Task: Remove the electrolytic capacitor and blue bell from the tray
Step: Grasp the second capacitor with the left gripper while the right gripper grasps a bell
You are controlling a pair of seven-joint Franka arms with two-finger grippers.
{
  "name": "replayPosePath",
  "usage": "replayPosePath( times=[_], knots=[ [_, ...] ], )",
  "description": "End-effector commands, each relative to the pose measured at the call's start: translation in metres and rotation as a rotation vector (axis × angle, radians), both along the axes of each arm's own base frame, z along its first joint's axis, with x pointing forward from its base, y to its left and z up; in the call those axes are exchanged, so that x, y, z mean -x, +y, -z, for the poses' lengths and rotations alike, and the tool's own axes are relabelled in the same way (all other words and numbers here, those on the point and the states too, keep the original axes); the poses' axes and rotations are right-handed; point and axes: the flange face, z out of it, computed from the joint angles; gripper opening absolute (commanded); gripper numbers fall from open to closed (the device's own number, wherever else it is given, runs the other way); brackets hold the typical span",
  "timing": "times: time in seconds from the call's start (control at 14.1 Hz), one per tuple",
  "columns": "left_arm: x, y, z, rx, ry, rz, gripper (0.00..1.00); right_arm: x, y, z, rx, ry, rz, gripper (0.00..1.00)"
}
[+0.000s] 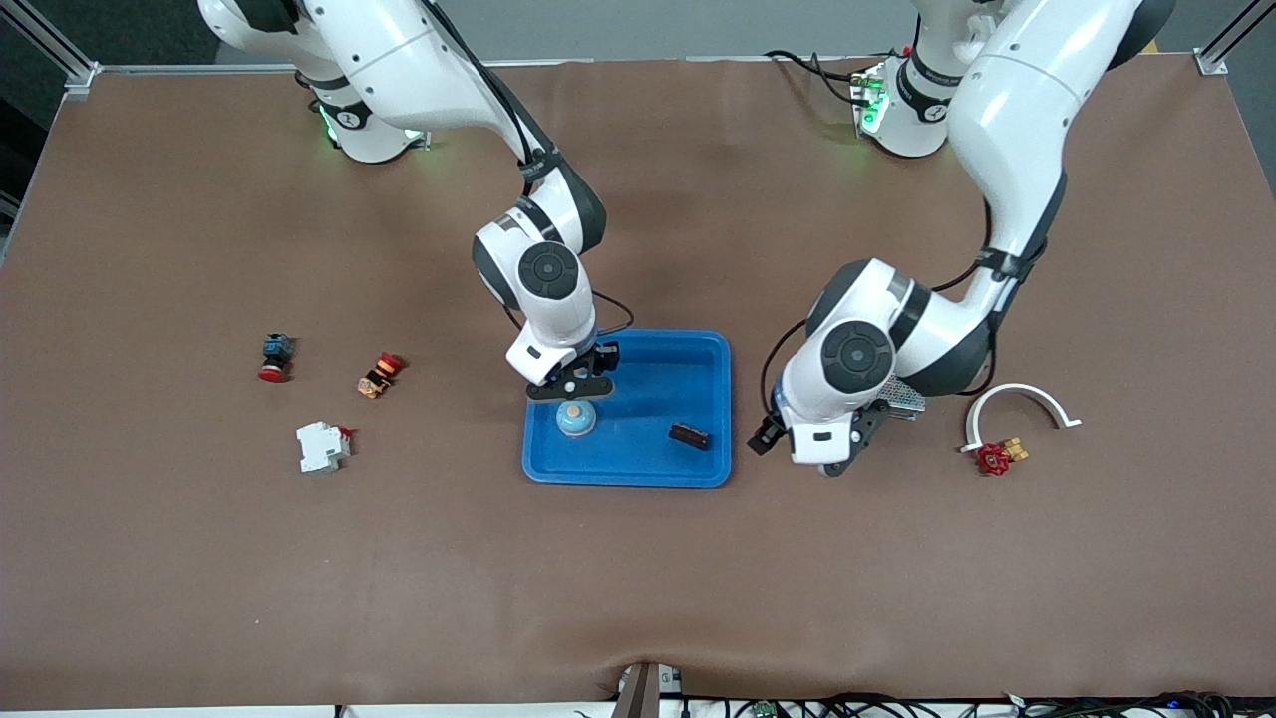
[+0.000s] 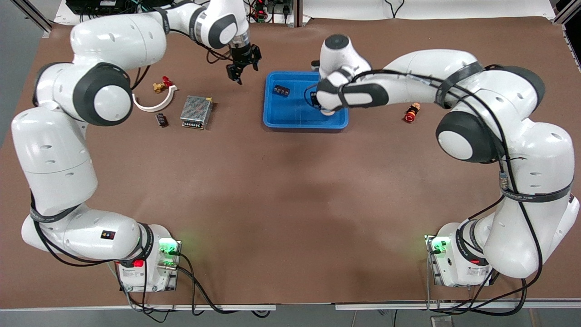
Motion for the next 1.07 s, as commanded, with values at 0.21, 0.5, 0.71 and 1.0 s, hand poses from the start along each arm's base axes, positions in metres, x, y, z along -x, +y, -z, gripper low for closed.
replayPosePath(
  times=[0.21, 0.5, 0.71, 1.0],
  knots=[
    [0.005, -0.054, 0.031, 0.09, -0.066, -0.051, 0.58, -0.051, -0.09, -0.076, 0.005, 0.067, -0.149, 0.48],
    [0.013, -0.08, 0.052, 0.112, -0.104, -0.091, 0.58, -0.085, -0.172, -0.09, -0.012, 0.094, -0.303, 0.48],
    [0.019, -0.097, 0.064, 0.115, -0.108, -0.107, 0.58, -0.11, -0.248, -0.091, -0.028, 0.096, -0.449, 0.48],
    [0.019, -0.102, 0.08, 0.145, -0.136, -0.11, 0.57, -0.127, -0.334, -0.085, -0.043, 0.094, -0.637, 0.48]
  ],
)
